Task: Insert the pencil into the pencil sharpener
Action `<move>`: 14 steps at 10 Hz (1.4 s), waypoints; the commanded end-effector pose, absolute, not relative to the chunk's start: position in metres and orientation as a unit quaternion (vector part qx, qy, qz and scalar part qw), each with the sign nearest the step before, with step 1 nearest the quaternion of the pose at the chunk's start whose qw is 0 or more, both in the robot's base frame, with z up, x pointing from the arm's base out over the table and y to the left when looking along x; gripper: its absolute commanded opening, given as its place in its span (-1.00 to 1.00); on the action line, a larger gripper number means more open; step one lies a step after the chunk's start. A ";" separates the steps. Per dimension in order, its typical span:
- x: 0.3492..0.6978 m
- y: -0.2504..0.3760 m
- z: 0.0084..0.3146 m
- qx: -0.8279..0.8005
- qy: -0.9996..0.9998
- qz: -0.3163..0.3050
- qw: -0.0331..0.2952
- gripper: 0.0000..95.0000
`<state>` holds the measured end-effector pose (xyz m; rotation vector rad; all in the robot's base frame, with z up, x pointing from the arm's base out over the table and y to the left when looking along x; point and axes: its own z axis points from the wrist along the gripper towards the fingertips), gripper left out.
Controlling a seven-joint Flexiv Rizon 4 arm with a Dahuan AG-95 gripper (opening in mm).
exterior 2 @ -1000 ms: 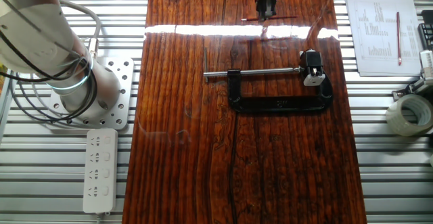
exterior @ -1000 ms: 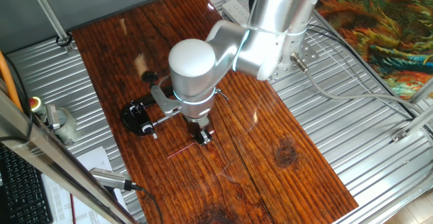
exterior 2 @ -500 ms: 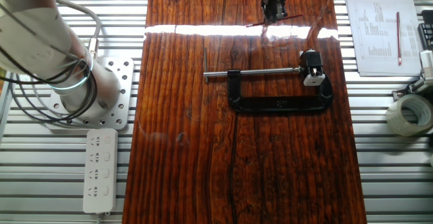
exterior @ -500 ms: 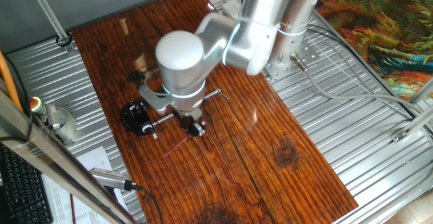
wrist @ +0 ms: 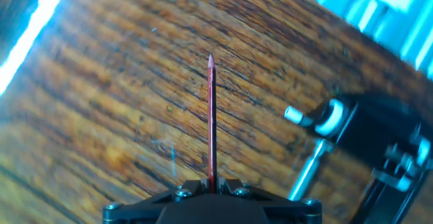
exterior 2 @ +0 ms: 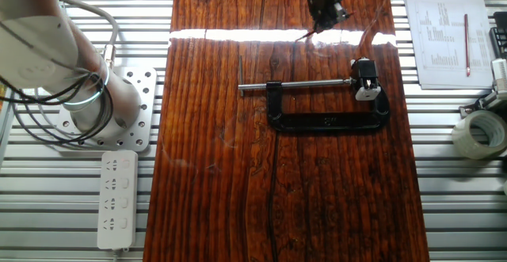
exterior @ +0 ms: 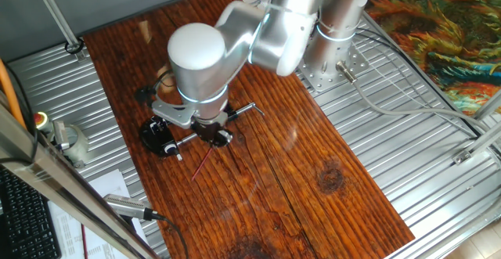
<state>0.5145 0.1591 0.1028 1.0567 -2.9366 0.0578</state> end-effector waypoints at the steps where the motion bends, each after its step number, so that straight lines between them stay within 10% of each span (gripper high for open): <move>1: 0.517 0.151 0.110 0.492 -0.870 0.016 0.012 -1.00; 14: 0.517 0.151 0.110 0.648 -0.761 0.000 -0.006 -1.00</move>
